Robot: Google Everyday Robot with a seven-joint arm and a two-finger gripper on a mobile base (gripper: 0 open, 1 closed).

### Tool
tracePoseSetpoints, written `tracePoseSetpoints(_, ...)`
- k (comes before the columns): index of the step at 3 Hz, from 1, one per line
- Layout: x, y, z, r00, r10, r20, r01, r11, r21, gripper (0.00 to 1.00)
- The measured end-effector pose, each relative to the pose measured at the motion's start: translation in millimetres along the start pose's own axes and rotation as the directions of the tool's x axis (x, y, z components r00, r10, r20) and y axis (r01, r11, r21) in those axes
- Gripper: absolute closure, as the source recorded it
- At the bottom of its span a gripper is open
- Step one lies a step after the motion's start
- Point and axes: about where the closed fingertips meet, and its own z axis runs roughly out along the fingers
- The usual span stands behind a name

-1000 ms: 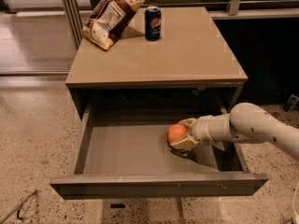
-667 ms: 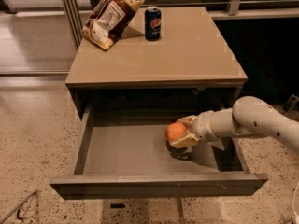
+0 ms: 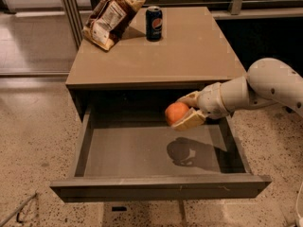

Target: Pick orange from top drawer and place on counter

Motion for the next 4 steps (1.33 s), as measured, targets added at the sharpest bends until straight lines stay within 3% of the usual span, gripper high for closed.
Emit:
tracePoseSetpoints(1, -52, -17, -39, 0.999, -0.027, -0.026, 0.028, 0.9992, 0.028, 1.00)
tracePoseSetpoints(2, -113, -34, -75, 0.995, -0.072, -0.064, 0.078, 0.9930, 0.089, 1.00)
tracePoseSetpoints(4, -120, -38, -76, 0.995, -0.081, -0.050, 0.086, 0.9906, 0.107, 1.00)
